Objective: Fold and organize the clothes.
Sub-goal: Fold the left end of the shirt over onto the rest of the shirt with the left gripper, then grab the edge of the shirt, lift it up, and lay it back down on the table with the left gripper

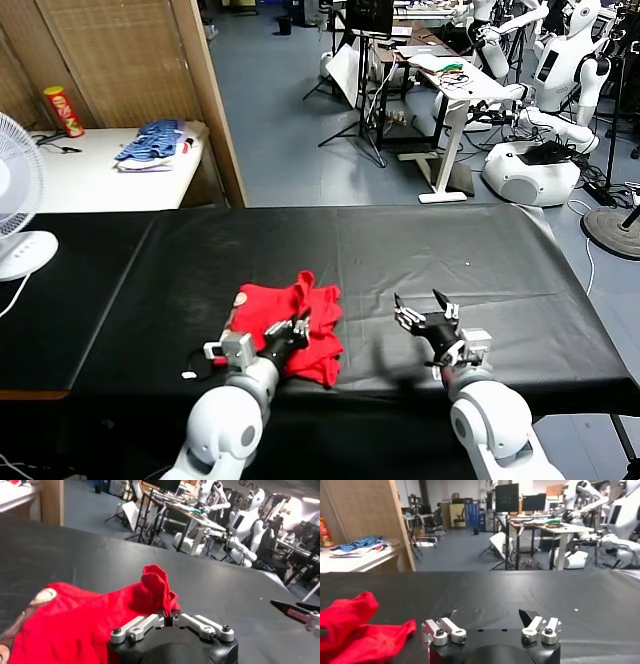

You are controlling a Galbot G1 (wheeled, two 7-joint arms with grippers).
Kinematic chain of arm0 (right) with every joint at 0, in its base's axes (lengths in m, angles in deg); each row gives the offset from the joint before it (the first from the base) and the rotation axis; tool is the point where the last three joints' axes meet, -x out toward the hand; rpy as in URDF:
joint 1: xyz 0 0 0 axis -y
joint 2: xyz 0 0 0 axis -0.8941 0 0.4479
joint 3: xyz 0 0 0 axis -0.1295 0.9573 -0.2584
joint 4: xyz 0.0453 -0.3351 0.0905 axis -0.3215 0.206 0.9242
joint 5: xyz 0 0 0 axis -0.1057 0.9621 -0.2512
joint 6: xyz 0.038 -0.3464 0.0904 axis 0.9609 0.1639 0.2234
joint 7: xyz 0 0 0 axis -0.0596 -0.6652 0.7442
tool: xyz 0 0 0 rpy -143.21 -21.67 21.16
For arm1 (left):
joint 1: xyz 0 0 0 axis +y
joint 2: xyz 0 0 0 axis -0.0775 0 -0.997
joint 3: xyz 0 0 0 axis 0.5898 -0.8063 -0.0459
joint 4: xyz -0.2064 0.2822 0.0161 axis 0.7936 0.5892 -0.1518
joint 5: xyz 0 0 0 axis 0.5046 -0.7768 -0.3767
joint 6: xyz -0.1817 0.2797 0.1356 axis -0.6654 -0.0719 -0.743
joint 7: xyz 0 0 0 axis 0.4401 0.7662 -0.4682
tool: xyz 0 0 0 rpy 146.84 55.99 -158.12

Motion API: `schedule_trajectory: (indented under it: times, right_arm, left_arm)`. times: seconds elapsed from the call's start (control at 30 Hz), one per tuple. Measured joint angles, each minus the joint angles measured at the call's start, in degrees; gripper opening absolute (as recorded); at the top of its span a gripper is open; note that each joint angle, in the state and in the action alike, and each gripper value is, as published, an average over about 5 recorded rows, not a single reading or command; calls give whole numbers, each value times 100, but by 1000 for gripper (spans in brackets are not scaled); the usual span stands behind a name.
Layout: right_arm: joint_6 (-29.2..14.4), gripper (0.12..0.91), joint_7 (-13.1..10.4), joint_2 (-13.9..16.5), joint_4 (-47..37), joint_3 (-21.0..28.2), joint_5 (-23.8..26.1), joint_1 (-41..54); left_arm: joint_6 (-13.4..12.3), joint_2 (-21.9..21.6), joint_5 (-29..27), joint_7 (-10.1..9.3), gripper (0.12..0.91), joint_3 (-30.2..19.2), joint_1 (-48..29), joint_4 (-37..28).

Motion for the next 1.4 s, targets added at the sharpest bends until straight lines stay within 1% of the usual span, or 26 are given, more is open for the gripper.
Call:
schedule_trajectory:
  times: [0.07, 0.1, 0.2, 0.23, 0.3, 0.4, 0.47, 0.57, 0.67, 0.77, 0.87, 0.93, 1.0, 1.07, 1.17, 1.27, 1.4]
  right_arm:
    - [11, 798, 52, 16, -42, 77, -12, 53]
    - [16, 798, 94, 27, -68, 128, -19, 86]
    - [25, 798, 242, 53, -146, 315, -32, 207]
    - [26, 798, 293, 58, -170, 389, -31, 250]
    - [27, 798, 372, 59, -221, 551, -18, 339]
    - [29, 798, 443, 43, -321, 843, 41, 495]
    - [29, 798, 467, 17, -412, 1070, 99, 622]
    - [31, 798, 484, -45, -596, 1443, 180, 838]
    - [54, 798, 501, -113, -798, 1767, 315, 1027]
    - [175, 798, 517, -137, -961, 1965, 656, 1112]
    - [250, 798, 508, -122, -1093, 2067, 1215, 1117]
    - [219, 798, 475, -117, -1136, 2093, 1525, 1102]
    - [132, 798, 402, -134, -1135, 2094, 1636, 1085]
    - [-10, 798, 325, -174, -1103, 2074, 1551, 1072]
    - [-248, 798, 271, -237, -998, 1997, 1198, 1028]
    - [-421, 798, 290, -238, -841, 1868, 787, 950]
    - [-549, 798, 346, -140, -588, 1654, 382, 825]
  left_arm:
    - [8, 8, 312, -69, 498, 20, 11, 61]
    - [8, -17, 454, -85, 565, 40, 11, 101]
    - [-16, -199, 710, -74, 712, 169, -38, 220]
    - [-38, -289, 733, -58, 746, 236, -62, 246]
    - [-116, -491, 672, 32, 784, 387, -88, 265]
    - [-265, -812, 441, 237, 796, 655, -41, 227]
    - [-341, -992, 289, 338, 797, 861, 29, 160]
    - [-426, -1141, 119, 433, 798, 1161, 152, 24]
    - [-469, -1187, 27, 483, 798, 1396, 250, -118]
    - [-486, -1185, 3, 519, 798, 1532, 290, -236]
    - [-497, -1151, 34, 557, 798, 1595, 279, -336]
    - [-508, -1114, 73, 591, 798, 1617, 265, -393]
    - [-525, -1080, 143, 633, 798, 1634, 263, -440]
    - [-543, -1052, 288, 676, 798, 1662, 272, -479]
    - [-543, -1023, 679, 744, 798, 1738, 287, -516]
    - [-506, -1001, 1158, 801, 798, 1834, 291, -561]
    - [-522, -940, 1664, 817, 798, 1937, 297, -672]
